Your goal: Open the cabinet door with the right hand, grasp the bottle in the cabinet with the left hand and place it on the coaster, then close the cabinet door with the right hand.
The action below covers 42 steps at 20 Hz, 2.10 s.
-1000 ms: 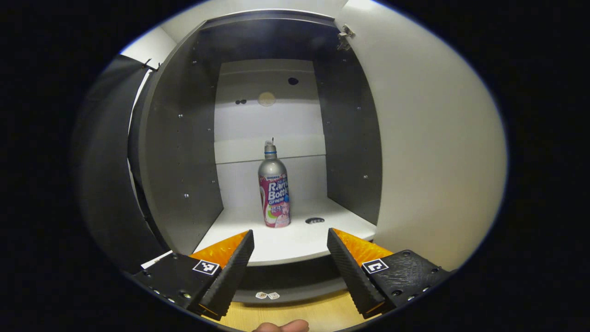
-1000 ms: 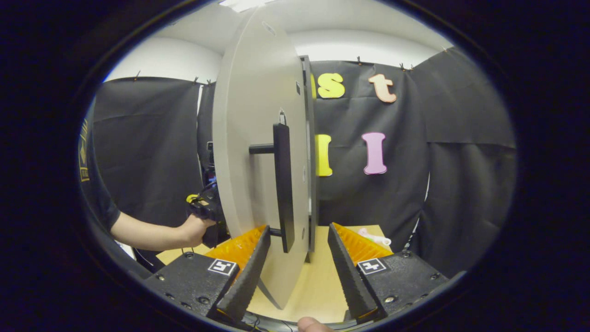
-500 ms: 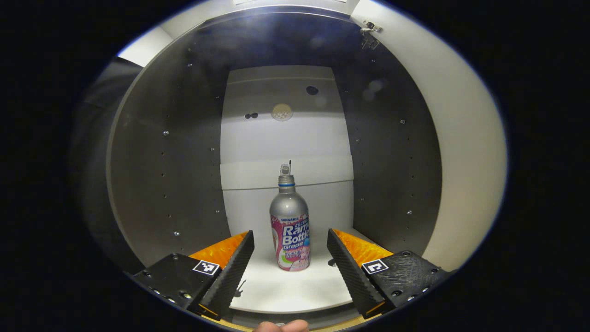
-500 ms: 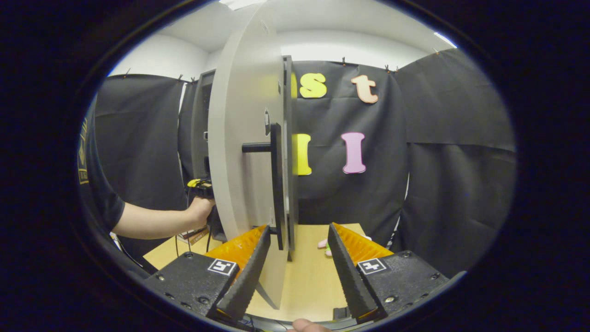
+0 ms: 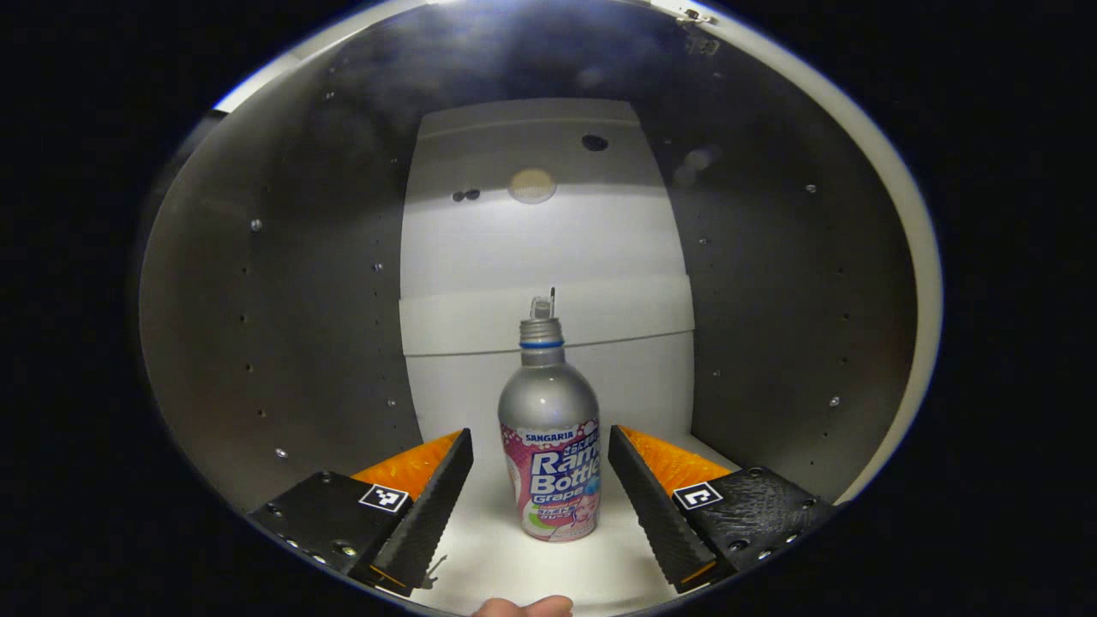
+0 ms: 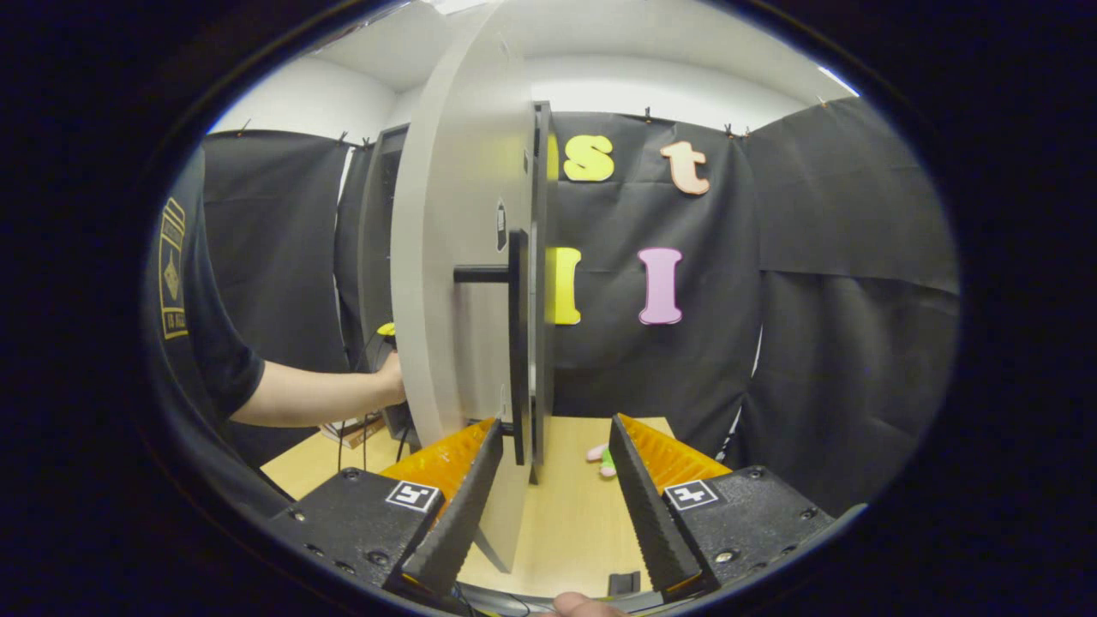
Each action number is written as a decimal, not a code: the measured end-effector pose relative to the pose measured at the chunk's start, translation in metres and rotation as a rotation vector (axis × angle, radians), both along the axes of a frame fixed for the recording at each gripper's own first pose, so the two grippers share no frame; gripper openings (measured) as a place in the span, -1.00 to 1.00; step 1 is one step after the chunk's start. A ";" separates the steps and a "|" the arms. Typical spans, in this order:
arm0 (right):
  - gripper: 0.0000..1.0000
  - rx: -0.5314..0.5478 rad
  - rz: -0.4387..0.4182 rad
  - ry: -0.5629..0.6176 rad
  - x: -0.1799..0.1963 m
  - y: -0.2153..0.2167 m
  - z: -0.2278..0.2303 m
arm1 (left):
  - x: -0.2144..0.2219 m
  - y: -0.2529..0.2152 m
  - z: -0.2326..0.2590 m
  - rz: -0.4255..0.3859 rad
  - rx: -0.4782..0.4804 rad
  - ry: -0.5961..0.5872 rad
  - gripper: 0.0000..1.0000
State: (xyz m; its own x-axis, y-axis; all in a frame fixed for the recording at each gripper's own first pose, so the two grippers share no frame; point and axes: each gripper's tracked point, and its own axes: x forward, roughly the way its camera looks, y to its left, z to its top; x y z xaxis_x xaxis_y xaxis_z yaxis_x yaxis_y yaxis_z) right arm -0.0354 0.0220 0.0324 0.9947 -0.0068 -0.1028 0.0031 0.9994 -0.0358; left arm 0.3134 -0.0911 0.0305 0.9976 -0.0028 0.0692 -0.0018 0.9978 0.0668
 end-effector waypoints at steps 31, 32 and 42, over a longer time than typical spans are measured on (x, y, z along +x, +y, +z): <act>0.65 0.049 0.326 0.020 0.009 0.003 0.000 | -0.217 0.079 -0.034 0.065 -0.035 -0.016 0.51; 0.65 0.054 0.347 0.027 0.009 0.005 -0.001 | -0.227 0.085 -0.036 0.073 -0.040 -0.018 0.51; 0.90 -0.041 0.438 0.063 0.013 0.025 0.001 | -0.278 0.120 -0.177 0.138 0.038 0.088 0.51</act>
State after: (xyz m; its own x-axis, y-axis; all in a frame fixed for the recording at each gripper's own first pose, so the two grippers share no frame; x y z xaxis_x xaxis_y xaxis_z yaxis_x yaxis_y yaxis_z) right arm -0.0227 0.0470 0.0338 0.8964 0.4087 -0.1713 -0.4238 0.9036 -0.0620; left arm 0.0357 0.0284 -0.1465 0.9909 0.1338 -0.0159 -0.1313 0.9852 0.1101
